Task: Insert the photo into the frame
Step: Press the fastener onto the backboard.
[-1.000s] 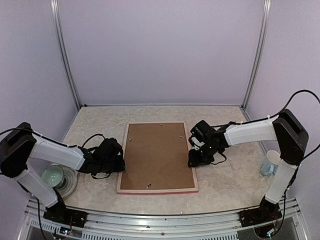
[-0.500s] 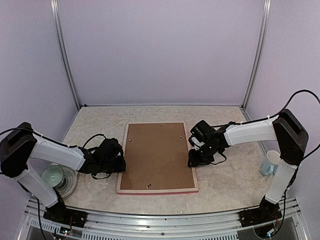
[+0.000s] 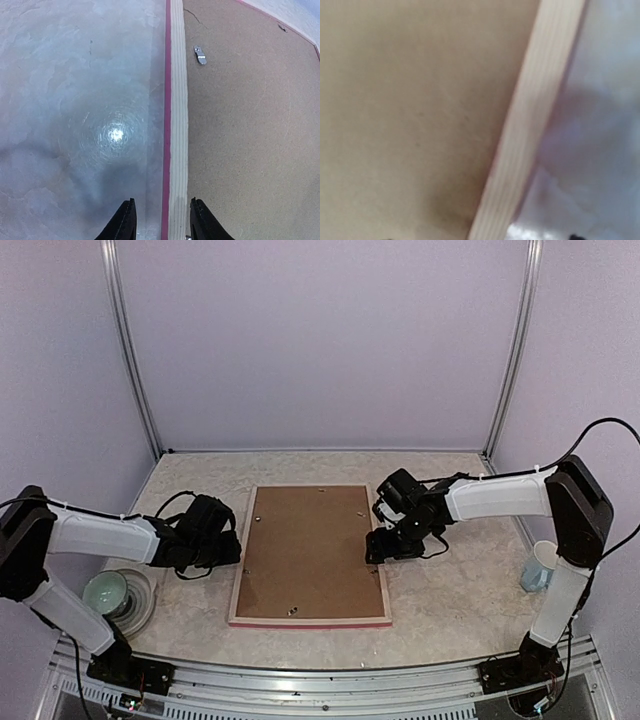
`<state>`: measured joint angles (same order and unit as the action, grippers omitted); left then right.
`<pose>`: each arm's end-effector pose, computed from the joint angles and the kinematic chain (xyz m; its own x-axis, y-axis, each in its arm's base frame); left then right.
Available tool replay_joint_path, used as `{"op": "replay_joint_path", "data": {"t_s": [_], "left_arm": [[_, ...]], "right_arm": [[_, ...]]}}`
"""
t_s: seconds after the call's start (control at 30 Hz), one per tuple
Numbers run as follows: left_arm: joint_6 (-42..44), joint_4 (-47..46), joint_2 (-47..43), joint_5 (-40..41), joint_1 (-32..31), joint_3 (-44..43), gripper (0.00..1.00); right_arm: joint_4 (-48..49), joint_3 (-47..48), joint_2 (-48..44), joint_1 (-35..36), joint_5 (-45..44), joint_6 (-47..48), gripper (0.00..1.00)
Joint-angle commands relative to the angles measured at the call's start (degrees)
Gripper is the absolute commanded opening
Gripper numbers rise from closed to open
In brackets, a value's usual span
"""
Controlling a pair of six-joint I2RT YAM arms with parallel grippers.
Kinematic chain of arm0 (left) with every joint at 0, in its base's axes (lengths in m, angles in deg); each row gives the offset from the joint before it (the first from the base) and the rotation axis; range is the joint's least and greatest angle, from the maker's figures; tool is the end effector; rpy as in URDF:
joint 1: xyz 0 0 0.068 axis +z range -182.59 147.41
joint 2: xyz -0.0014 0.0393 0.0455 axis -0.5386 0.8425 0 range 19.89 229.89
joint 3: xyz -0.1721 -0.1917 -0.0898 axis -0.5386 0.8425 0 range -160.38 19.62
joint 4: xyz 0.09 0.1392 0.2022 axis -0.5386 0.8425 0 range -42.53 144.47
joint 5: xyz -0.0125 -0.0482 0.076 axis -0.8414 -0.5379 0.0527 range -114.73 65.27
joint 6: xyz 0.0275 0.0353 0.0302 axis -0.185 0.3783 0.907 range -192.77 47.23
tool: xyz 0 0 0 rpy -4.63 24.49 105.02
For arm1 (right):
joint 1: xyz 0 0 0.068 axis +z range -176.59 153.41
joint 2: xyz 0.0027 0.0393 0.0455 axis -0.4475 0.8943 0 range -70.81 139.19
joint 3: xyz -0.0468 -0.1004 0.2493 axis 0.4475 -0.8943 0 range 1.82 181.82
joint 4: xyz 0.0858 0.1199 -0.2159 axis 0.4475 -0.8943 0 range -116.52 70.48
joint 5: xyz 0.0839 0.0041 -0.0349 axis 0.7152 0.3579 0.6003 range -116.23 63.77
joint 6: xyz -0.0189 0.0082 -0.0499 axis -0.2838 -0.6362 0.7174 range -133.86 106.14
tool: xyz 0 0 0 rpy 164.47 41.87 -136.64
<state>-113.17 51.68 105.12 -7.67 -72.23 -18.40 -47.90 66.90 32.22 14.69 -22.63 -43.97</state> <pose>0.2191 -0.1679 0.1531 -0.7623 -0.1730 -0.6237 -0.0331 0.9728 -0.2294 0.2642 0.2350 0.1669 -0.9352 -0.1547 -0.3184 -0.2406 0.9376 0.2512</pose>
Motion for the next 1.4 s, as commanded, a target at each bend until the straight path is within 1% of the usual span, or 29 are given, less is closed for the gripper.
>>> {"op": "replay_joint_path", "data": {"t_s": [0.0, 0.03, 0.07, 0.1, 0.23, 0.33, 0.4, 0.63, 0.87, 1.13, 1.37], "left_arm": [[1.27, 2.55, -2.07, 1.13, 1.23, -3.16, 0.39], [1.28, 2.72, -2.23, 1.21, 1.57, -3.60, 0.40], [1.22, 2.80, -2.32, 1.22, 1.89, -4.02, 0.40], [1.23, 2.79, -2.39, 1.36, 2.12, -4.41, 0.40], [1.20, 2.49, -1.98, 2.15, 3.51, -6.04, 0.43], [1.45, 2.09, -0.87, 1.93, 4.95, -7.53, 0.45], [1.87, 1.83, 0.27, 1.84, 5.90, -8.95, 0.46], [3.19, 2.76, 6.82, 2.89, 7.29, -15.55, 0.47], [6.17, 4.02, 16.26, 3.10, 7.75, -23.89, 0.47], [8.24, 4.54, 26.16, 1.36, 9.27, -30.24, 0.47], [8.58, 4.21, 31.11, -0.70, 10.27, -33.29, 0.46]], "right_arm": [[-2.81, 3.02, -2.06, -1.29, -1.32, 2.25, 0.85], [-3.37, 3.65, -2.38, -1.51, -1.71, 2.77, 0.93], [-3.91, 4.32, -2.79, -1.74, -2.05, 3.37, 0.98], [-4.53, 5.23, -3.09, -1.99, -2.49, 4.07, 0.99], [-6.28, 8.65, -4.02, -3.07, -4.77, 6.46, 0.99], [-5.96, 10.50, -4.32, -5.33, -3.71, 8.01, 0.99], [-5.41, 11.60, -4.28, -7.13, -1.17, 8.43, 0.99], [-4.02, 16.08, -2.00, -11.44, 0.77, 10.19, 0.99], [-2.58, 20.42, 3.59, -12.97, 1.37, 11.14, 0.99], [-0.44, 19.47, 5.52, -12.95, 2.49, 11.01, 0.99], [0.99, 17.26, 4.72, -12.98, 3.38, 10.52, 0.99]]}}
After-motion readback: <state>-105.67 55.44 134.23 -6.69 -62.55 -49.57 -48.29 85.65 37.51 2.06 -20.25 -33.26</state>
